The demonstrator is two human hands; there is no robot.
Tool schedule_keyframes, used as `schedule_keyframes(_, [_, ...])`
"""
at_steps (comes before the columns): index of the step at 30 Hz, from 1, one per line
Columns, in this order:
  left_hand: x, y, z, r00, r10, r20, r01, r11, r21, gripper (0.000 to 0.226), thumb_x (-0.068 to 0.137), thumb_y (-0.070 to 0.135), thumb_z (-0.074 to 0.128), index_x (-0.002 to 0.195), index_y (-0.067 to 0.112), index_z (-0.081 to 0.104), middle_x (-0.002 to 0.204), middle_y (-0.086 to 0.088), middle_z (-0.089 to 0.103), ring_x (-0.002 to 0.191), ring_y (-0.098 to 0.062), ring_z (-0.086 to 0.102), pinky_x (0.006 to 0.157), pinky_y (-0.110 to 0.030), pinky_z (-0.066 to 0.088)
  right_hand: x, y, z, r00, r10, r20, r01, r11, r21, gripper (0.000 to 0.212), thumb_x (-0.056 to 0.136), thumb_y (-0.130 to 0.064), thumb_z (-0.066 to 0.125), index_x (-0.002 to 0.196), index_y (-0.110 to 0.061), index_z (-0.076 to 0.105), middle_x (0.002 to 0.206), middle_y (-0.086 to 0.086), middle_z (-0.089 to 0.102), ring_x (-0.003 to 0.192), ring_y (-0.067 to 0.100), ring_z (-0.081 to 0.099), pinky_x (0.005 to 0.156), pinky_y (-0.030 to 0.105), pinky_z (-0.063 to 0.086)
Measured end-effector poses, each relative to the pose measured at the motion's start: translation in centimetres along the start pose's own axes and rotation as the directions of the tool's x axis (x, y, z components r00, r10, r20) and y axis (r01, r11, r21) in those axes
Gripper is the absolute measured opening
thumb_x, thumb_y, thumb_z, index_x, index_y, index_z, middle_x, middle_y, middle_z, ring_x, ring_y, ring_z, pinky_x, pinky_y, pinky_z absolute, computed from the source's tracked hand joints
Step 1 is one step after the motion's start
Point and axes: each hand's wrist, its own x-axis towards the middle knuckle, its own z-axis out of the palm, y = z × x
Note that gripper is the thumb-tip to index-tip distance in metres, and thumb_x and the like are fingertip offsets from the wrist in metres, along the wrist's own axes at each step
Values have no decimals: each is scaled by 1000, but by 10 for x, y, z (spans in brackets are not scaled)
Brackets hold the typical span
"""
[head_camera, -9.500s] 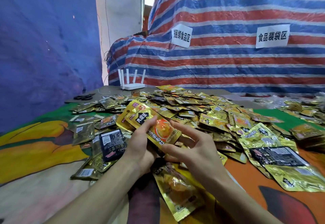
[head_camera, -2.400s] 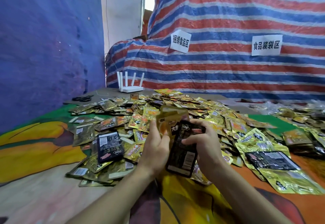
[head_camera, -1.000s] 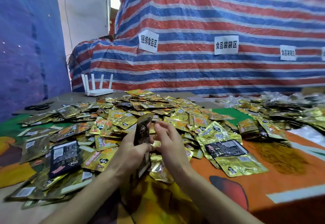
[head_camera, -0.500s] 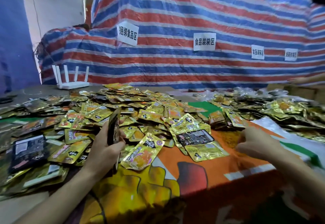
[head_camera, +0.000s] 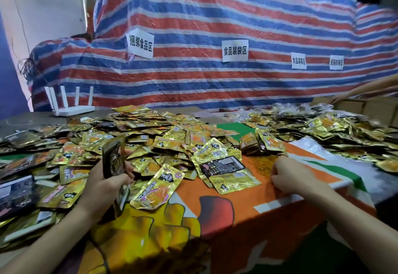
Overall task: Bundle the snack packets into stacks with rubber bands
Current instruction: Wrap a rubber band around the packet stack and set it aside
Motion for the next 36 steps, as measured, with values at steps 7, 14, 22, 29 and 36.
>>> schedule_keyframes(7, [2, -5, -6, 1000, 8, -30, -11, 997, -75, 49, 62, 4, 58, 110, 13, 65, 81, -9, 64, 77, -28, 64, 80, -51, 54, 8, 2, -6, 983, 34, -179, -11, 991, 130, 19, 95, -16, 61, 80, -18, 73, 89, 3, 71, 83, 25, 67, 73, 42, 59])
schedule_keyframes(14, [3, -9, -6, 1000, 27, -15, -28, 996, -88, 51, 62, 5, 57, 113, 8, 63, 82, -13, 62, 77, -30, 62, 77, -48, 53, 11, 3, -5, 962, 54, -269, 6, 976, 218, 9, 91, -18, 67, 85, -21, 74, 93, 2, 73, 85, 23, 66, 74, 42, 59])
schedule_keyframes(22, [6, -13, -7, 1000, 30, 5, -29, 998, -58, 46, 62, 6, 58, 108, 6, 63, 78, -12, 63, 72, -26, 64, 76, -48, 52, 21, 1, -5, 981, 90, -173, -13, 916, 401, 11, 79, -13, 83, 85, -20, 78, 97, 7, 75, 90, 24, 68, 83, 46, 59])
schedule_keyframes(29, [5, -12, -6, 999, 36, 16, -35, 997, -71, 49, 62, 5, 58, 111, 10, 64, 78, -8, 64, 74, -26, 65, 78, -48, 53, 29, 0, 0, 988, 104, -118, -47, 910, 413, 15, 81, -10, 80, 68, -19, 77, 77, 3, 73, 77, 19, 67, 78, 45, 60])
schedule_keyframes(36, [4, -11, -6, 999, 31, 8, -30, 997, -74, 48, 61, 5, 58, 108, 10, 65, 78, -8, 64, 76, -28, 63, 78, -47, 53, 31, -6, -2, 991, 119, -62, -91, 935, 343, 15, 76, -6, 74, 69, -19, 76, 79, 3, 73, 80, 23, 67, 76, 45, 61])
